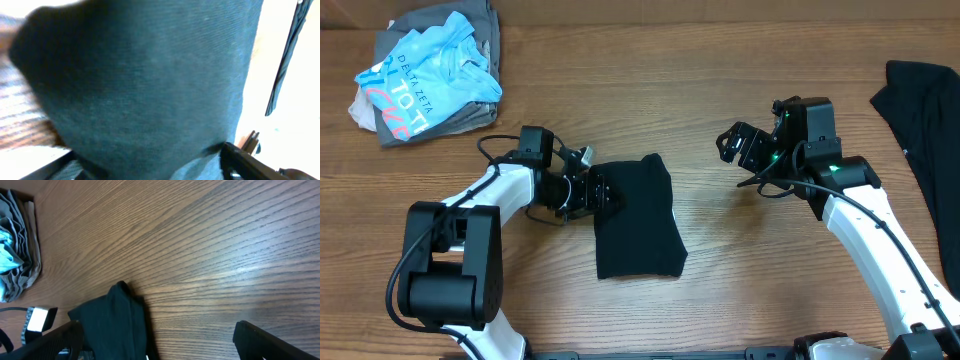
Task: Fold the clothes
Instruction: 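Carry the bundle up-left to the clothes stack with the left gripper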
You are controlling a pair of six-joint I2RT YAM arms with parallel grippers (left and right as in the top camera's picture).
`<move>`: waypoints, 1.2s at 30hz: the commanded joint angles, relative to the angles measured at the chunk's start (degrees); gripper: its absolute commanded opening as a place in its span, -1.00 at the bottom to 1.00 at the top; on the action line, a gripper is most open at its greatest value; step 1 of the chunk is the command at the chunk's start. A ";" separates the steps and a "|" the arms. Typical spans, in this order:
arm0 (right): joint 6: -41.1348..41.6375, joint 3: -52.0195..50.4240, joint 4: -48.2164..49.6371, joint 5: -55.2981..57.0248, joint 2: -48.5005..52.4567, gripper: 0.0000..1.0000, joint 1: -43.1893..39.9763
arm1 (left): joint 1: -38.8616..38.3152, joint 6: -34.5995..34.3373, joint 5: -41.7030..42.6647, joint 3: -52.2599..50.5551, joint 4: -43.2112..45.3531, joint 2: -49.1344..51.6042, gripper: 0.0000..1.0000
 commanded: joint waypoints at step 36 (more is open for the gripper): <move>-0.37 0.09 0.63 0.22 -0.04 1.00 -0.17 | 4.13 7.17 -49.44 19.93 22.60 3.30 -0.92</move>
